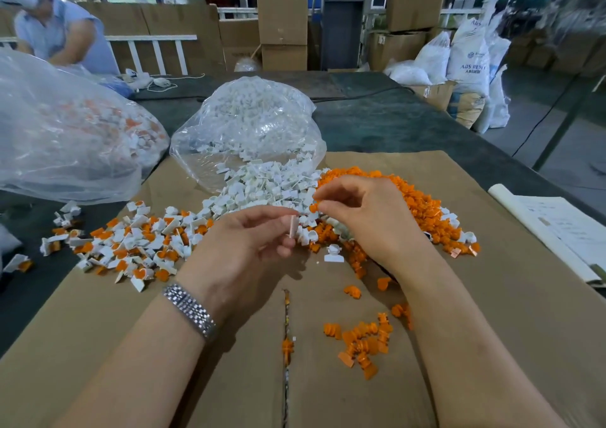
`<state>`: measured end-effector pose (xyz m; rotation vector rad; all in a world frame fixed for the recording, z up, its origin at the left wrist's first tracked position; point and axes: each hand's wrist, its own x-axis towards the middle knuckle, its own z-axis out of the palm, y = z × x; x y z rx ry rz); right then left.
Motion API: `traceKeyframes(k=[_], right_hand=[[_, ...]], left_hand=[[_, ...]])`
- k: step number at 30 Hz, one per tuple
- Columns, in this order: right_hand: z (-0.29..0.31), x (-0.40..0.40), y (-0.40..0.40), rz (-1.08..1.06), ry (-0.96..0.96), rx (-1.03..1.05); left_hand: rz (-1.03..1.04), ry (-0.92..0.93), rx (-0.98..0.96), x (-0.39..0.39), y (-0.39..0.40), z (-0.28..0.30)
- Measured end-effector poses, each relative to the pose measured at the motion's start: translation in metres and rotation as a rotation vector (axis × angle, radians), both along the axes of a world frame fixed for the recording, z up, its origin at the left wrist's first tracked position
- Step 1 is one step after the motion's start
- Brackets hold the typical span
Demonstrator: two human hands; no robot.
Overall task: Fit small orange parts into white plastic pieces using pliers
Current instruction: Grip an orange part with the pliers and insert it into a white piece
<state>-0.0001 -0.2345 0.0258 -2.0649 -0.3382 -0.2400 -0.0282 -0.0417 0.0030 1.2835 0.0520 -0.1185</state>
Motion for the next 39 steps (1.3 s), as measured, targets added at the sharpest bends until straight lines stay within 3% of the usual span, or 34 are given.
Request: traceKeyframes(k=[3,8,19,26,33,39], right_hand=[[0.004,-0.004,0.003,0.071,-0.031,0.095],[0.006,-0.01,0.01,0.142,-0.04,0.125],[0.002,-0.016,0.022,0.085,-0.165,-0.043],[-0.005,-0.017,0.032,0.027,-0.163,-0.004],[0.009,-0.013,0.009,0.291,0.076,0.148],[0.009,-0.011,0.005,0.331,0.001,0.178]], left_hand=[[-0.061,0.145,-0.247,0.005,0.005,0.002],[-0.113,0.191,-0.37,0.007,0.004,0.003],[-0.102,0.113,-0.334,0.005,0.0,0.003],[-0.076,0.106,-0.325,0.005,-0.001,0.003],[-0.115,0.147,-0.4,0.003,0.005,0.008],[-0.167,0.14,-0.384,0.0,0.007,0.01]])
